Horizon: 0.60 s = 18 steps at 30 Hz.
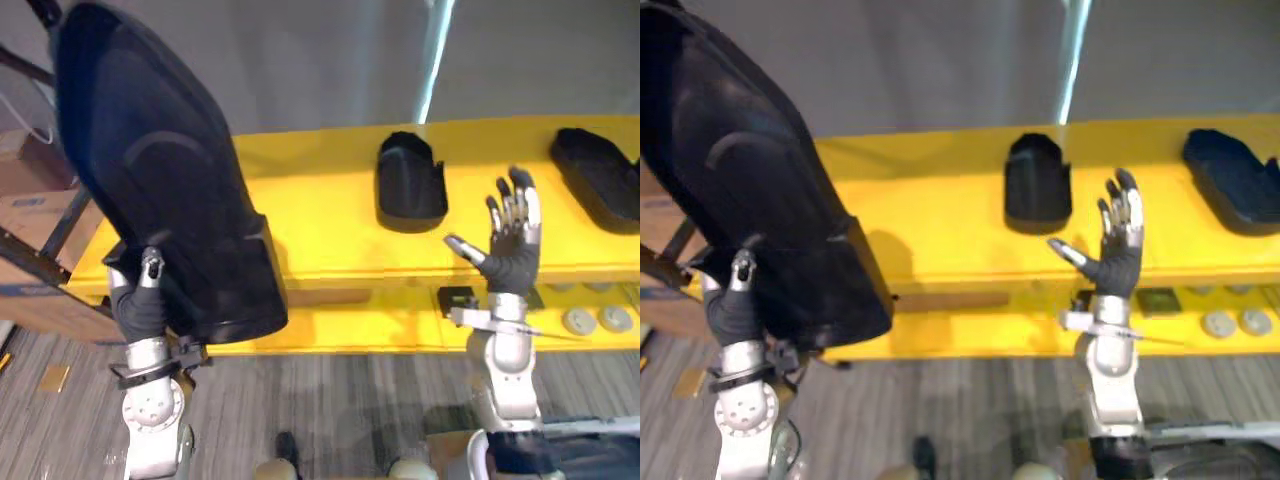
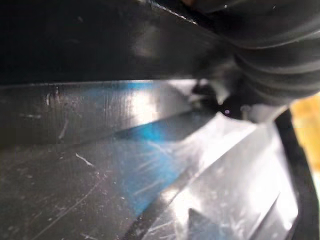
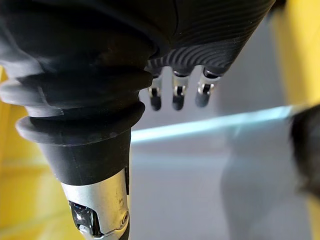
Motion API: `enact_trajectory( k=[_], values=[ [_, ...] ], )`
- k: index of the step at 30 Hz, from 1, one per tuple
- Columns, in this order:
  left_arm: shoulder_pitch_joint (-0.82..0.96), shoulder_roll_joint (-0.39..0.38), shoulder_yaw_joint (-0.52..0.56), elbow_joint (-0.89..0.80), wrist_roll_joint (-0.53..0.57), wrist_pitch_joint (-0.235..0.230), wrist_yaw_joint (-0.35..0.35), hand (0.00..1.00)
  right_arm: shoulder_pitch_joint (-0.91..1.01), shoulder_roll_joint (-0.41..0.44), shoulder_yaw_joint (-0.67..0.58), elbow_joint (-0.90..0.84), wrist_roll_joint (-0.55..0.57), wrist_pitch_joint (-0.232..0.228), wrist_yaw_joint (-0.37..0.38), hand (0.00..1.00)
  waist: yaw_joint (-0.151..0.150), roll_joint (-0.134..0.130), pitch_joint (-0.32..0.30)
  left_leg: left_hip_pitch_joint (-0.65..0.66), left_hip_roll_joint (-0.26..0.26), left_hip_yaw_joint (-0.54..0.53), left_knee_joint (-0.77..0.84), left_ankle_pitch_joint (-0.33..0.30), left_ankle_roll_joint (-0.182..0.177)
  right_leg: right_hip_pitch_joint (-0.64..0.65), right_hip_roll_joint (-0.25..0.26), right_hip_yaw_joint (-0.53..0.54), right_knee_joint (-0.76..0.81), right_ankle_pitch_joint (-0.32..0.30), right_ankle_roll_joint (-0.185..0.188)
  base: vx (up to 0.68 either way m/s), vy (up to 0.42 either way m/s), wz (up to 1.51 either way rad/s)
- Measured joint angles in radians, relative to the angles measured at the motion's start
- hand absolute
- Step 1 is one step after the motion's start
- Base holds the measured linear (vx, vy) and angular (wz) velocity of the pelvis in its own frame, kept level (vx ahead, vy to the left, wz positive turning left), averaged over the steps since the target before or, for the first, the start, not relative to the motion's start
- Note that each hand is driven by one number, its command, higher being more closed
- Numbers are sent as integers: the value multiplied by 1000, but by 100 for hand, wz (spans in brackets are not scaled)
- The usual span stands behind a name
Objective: Walk over and take plastic housings, then place them on the shelf
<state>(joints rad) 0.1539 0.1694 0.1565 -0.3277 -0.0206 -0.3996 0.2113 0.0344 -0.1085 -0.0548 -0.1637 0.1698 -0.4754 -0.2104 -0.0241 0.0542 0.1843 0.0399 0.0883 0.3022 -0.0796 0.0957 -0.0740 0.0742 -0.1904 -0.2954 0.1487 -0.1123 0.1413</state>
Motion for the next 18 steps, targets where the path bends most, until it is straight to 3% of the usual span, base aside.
enact_trajectory(
  k=[7, 10, 13, 18],
  values=[
    [-51, 21, 8, 31, -2, 133, -7, 100, 90, 23, 43, -33, -26, 4, 64, 0, -33, 4, -2, -1, -9, 35, -1, -8, 5, 0, -2, 25, -55, 45, 3, -31, 60, -12],
    [-105, 25, 14, 104, -12, 187, -8, 100, 111, -2, 41, -33, -3, 24, 122, 0, -49, 19, -10, -6, -6, 47, -1, -6, 3, -21, 2, 48, -57, 48, -1, -17, 10, -17],
    [-228, 96, 20, 289, -13, 228, 38, 100, 112, -50, 45, -33, 32, 25, 178, 0, -70, 46, -6, -8, -5, 82, -1, -6, 3, -43, 4, 80, -65, 58, -1, -6, 23, -31],
    [-427, 226, 38, 592, -82, 285, 110, 100, 119, -81, 66, -34, 112, 42, 275, 0, -110, 52, -7, -9, -4, 124, 0, -6, 3, -64, 15, 136, -81, 85, -2, 33, 25, -28]
  ],
)
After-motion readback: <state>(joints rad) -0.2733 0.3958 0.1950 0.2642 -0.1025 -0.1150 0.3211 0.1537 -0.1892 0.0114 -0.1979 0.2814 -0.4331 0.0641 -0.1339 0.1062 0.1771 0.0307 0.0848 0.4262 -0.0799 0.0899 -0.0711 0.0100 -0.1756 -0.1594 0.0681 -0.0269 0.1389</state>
